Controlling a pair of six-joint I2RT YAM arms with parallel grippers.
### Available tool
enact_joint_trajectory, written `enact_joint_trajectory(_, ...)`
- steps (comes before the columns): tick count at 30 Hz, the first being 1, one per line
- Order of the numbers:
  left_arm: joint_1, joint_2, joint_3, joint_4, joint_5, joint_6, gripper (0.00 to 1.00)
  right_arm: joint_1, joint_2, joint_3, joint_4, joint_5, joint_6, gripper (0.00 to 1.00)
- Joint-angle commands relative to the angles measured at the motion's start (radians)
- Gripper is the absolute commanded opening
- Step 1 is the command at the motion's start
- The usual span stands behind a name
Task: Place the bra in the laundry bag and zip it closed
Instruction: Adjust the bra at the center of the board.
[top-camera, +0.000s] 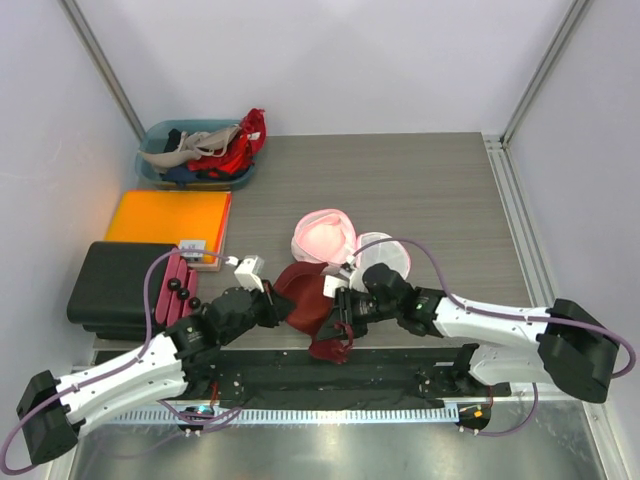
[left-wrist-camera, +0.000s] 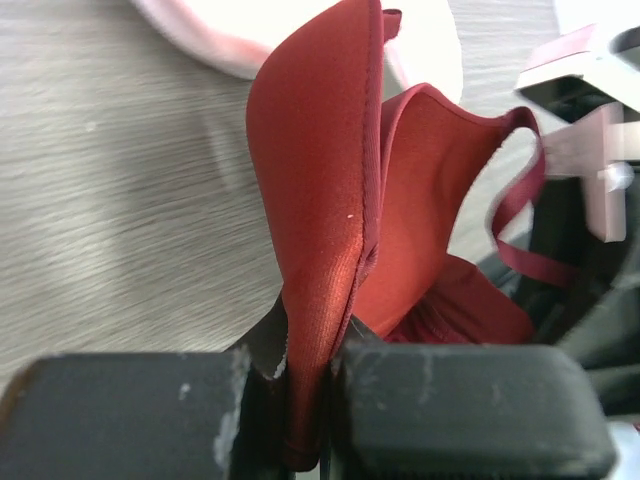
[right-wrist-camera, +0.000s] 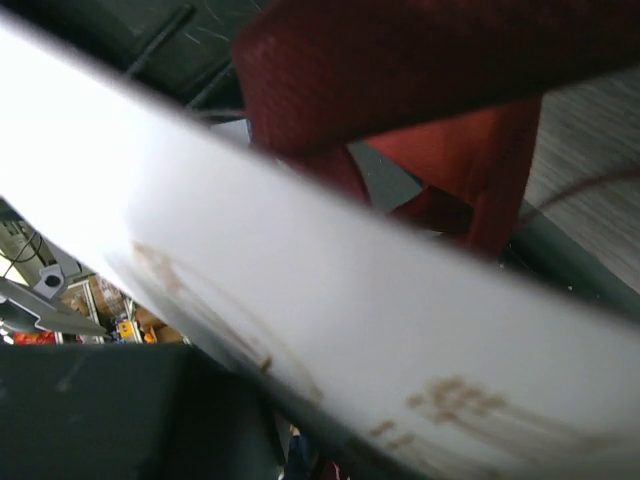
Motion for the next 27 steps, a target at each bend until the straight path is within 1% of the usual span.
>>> enact_joint_trajectory(1, -0.004, 0.004, -0.01, -0.03, -0.101, -0.074, 0.0, 0.008, 0.046, 0.079, 0.045, 0.032, 0.01, 0.28)
enact_joint_trajectory(5, -0.004, -0.013, -0.053, -0.029, -0.1, -0.126, 0.0, 0.008, 0.141, 0.111, 0.049, 0.045, -0.007, 0.28)
enact_joint_trajectory(9, -0.004, -0.06, -0.102, -0.052, -0.12, -0.168, 0.0, 0.008, 0.218, 0.108, 0.156, 0.047, 0.036, 0.24)
enact_joint_trajectory(11, -0.004, -0.088, -0.12, -0.085, -0.147, -0.201, 0.0, 0.007, 0.271, 0.14, 0.175, 0.044, 0.061, 0.24)
enact_joint_trajectory(14, -0.004, -0.069, -0.131, -0.107, -0.147, -0.246, 0.0, 0.008, 0.322, 0.171, 0.197, 0.056, 0.087, 0.24)
enact_joint_trajectory(17, -0.004, -0.025, -0.127, -0.116, -0.137, -0.265, 0.0, 0.007, 0.351, 0.191, 0.204, 0.097, 0.116, 0.26)
enact_joint_trajectory(20, -0.004, 0.003, -0.128, -0.116, -0.133, -0.281, 0.0, 0.008, 0.356, 0.204, 0.211, 0.139, 0.125, 0.32)
enact_joint_trajectory(23, -0.004, 0.006, -0.136, -0.119, -0.14, -0.297, 0.0, 0.007, 0.389, 0.227, 0.206, 0.205, 0.099, 0.47)
enact_joint_trajectory(27, -0.004, 0.004, -0.139, -0.136, -0.149, -0.32, 0.0, 0.008, 0.506, 0.31, 0.187, 0.162, 0.062, 0.52)
